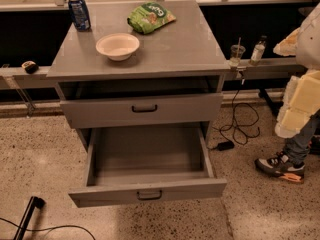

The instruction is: Close middle drawer

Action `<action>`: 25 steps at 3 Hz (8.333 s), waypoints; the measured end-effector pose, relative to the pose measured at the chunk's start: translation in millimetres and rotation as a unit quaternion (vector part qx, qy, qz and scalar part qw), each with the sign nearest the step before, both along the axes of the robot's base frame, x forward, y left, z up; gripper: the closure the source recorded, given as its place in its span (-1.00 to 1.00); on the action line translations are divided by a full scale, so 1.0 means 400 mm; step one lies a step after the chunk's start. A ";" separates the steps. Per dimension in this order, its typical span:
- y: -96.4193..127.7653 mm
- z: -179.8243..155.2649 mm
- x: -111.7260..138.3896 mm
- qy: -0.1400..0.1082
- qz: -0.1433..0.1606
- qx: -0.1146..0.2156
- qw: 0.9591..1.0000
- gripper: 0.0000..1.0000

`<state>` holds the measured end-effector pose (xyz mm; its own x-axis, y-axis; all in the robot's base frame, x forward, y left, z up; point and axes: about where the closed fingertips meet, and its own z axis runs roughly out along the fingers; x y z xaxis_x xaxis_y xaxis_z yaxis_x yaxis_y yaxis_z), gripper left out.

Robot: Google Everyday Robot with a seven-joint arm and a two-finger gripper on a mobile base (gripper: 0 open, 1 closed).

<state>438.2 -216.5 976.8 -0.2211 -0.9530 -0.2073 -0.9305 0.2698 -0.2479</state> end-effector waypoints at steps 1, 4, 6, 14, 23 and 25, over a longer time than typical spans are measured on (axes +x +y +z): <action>0.000 0.000 0.000 0.000 0.000 0.000 1.000 -1.00; 0.078 -0.418 -0.029 0.108 0.108 0.085 0.985 -1.00; 0.084 -0.561 -0.059 0.125 0.157 0.133 0.971 -1.00; 0.335 -1.242 -0.019 0.046 0.139 0.343 0.928 -0.17; 0.379 -1.453 0.226 -0.131 0.100 0.294 0.941 1.00; 0.373 -1.417 0.273 -0.166 0.091 0.301 0.935 1.00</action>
Offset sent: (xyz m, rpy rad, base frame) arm -0.0011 0.0003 -0.0048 -0.0023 0.0189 0.0450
